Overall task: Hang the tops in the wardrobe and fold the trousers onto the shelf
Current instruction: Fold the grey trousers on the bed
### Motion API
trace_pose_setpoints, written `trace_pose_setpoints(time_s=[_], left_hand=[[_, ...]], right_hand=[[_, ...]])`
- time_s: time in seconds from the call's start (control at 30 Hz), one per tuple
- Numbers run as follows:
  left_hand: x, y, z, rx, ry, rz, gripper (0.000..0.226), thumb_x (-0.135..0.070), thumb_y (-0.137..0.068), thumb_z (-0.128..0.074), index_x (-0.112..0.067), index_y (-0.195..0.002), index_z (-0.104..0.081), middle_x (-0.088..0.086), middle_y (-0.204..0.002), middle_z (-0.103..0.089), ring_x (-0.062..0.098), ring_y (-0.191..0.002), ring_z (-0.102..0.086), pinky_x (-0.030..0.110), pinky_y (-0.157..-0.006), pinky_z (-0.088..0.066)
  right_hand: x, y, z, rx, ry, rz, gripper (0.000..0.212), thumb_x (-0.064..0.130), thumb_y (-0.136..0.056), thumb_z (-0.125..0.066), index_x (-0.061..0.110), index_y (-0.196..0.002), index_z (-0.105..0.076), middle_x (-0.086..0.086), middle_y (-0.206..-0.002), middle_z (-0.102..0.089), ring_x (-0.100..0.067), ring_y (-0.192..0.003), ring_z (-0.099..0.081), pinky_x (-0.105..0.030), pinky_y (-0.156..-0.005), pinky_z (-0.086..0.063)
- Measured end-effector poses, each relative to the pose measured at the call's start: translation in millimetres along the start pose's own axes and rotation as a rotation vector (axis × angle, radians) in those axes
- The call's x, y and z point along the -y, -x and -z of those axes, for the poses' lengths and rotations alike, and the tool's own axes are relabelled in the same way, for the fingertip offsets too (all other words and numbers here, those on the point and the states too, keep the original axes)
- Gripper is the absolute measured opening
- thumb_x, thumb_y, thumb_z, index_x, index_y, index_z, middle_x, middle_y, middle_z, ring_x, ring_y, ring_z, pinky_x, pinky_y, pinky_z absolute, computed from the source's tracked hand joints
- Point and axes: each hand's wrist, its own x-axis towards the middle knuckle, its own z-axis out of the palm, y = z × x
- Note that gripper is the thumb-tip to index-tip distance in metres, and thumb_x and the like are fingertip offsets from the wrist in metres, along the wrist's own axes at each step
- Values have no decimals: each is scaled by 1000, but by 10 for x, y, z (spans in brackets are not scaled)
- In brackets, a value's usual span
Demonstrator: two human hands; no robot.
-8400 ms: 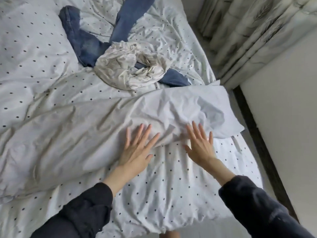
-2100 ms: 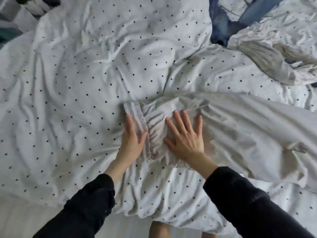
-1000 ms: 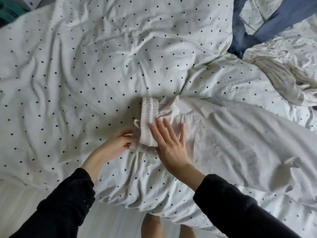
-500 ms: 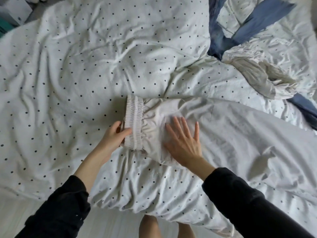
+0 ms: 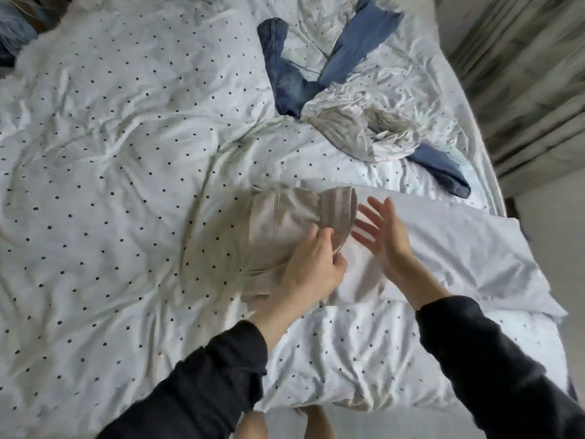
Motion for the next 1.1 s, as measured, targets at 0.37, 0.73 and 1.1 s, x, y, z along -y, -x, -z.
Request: trace_pose_setpoints(time_s=[0.37,0.73,1.1], left_hand=[[503,107,-33,-524,144,266,33,-1,-87,-54,0,-120,-52,18,-113,-55,26,-103,-52,15,-86,-36],[951,-31,156,-183,605,716,52,-7,-79,-72,1,-125,-48,14,-122,-59,29,-110,-58,47,-96,-47],[-679,-148,206,-182,300,207,38,1,-84,-60,-3,-121,-52,5,-107,-60,20,-97,-57,27,-86,-46]], right_hand=[[-848,185,199,265,1430,728,57,26,-79,-57,15,-135,-50,-15,-146,-41,-37,-134,-37,-57,-106,-33],[-876,129,16,282,1538,525,78,35,-91,-51,30,-151,-2,-3,-158,15,-23,-145,13,-39,-117,5],[-281,27,640,371,924,232,51,30,-95,-53,22,-143,-39,-2,-156,-22,-18,-142,-24,-33,-112,-22]])
